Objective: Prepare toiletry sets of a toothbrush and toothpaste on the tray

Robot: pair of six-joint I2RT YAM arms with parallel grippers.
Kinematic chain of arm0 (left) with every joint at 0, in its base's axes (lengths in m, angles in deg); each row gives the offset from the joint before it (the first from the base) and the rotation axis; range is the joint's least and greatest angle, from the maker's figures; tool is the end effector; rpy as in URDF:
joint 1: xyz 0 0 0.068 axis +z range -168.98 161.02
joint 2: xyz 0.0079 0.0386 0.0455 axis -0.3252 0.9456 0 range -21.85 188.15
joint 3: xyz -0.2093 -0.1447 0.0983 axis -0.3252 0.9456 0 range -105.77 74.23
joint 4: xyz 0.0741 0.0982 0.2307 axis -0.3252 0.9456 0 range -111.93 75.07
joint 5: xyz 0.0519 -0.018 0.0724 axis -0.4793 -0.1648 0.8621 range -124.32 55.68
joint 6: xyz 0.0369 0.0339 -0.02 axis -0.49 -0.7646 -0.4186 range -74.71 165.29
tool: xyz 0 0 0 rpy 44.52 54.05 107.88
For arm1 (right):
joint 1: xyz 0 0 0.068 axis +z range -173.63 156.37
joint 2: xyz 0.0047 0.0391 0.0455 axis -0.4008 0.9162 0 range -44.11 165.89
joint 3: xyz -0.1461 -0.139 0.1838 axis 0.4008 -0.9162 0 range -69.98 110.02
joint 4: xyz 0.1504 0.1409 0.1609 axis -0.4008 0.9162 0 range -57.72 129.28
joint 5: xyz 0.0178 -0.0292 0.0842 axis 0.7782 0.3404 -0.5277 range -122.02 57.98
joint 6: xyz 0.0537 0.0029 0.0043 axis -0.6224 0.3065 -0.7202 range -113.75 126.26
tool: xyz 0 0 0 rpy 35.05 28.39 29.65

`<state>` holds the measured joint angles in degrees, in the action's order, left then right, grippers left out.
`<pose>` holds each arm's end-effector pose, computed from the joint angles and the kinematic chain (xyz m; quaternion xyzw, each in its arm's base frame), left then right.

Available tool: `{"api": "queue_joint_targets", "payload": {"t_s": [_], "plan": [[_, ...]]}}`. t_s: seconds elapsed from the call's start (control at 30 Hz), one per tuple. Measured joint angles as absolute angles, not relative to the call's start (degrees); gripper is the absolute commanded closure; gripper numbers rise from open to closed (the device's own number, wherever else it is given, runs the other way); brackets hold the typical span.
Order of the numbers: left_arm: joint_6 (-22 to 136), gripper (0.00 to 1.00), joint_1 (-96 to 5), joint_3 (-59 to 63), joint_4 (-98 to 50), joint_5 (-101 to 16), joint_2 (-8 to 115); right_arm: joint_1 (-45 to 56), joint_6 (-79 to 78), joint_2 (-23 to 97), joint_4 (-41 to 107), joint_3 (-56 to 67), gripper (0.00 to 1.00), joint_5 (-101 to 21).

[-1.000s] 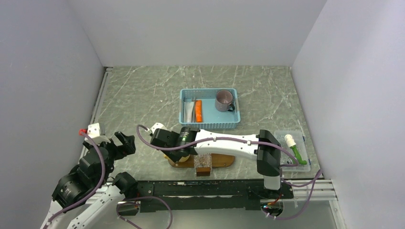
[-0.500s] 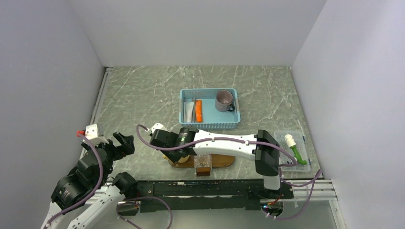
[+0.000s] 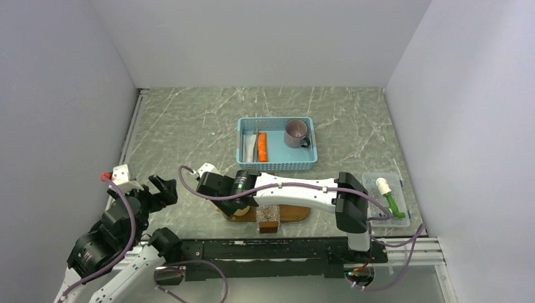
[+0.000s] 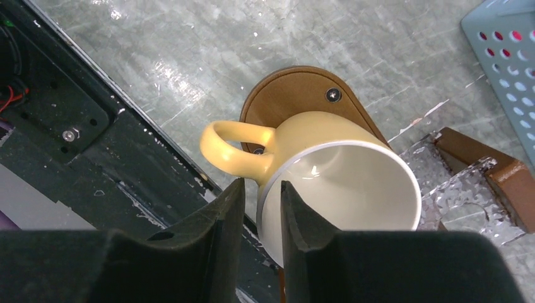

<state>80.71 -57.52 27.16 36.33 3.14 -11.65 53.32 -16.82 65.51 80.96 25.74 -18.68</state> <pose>0.0256 0.0073 0.3180 -0.1596 0.7869 -0.1093 0.5859 0.1007 0.3985 0.2652 -0.4126 0.8727 0.1078 0.2378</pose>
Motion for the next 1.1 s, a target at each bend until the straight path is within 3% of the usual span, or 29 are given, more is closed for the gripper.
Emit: {"api": "queue_joint_targets", "payload": {"t_s": [0.37, 0.67, 1.1], "plan": [[80.71, 0.01, -57.52, 27.16, 36.31, 3.11, -11.92, 53.36, -16.44, 64.55, 81.11, 26.44, 0.56, -13.7], [80.68, 0.01, -57.52, 27.16, 36.26, 3.11, -11.92, 52.45, -15.13, 55.13, 83.96, 26.5, 0.54, -4.67], [80.66, 0.01, -57.5, 27.16, 36.24, 3.07, -11.52, 40.03, -11.72, 43.09, 83.41, 19.14, 0.49, -1.0]]}}
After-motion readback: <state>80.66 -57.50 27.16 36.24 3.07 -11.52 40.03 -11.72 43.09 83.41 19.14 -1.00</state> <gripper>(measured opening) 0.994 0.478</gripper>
